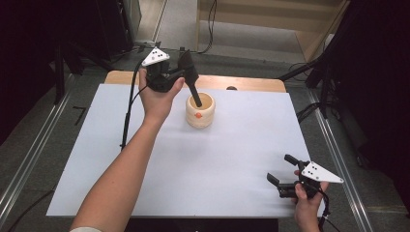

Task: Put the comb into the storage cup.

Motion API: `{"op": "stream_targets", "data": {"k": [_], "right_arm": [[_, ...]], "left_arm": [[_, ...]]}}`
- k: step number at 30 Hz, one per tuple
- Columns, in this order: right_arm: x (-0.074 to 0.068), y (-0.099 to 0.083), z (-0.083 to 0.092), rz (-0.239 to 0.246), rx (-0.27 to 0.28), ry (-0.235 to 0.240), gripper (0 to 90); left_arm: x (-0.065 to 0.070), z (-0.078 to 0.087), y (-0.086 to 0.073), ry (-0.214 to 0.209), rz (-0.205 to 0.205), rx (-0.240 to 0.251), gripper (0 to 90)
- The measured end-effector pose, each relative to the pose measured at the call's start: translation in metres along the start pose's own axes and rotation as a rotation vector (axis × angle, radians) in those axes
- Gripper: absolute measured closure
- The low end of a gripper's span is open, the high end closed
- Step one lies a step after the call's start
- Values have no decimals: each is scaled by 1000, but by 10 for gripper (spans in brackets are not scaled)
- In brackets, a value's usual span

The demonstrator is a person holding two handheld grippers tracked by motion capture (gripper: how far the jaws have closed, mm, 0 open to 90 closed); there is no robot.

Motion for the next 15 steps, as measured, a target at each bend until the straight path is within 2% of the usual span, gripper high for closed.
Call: {"op": "stream_targets", "data": {"k": [15], "right_arm": [[0,0,0,3,1,4,0]], "left_arm": [[0,-14,-9,8,3,-19,854]]}}
Point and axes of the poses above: each handheld gripper's, and its own axes: z roughly backward along the jaws, y roughly out of its top, x roughly to its right, the point moved 4 cm from there along -z, roughly forward along the jaws, and after that the axes turned 4 degrees about -x, right-handed, at the moved point
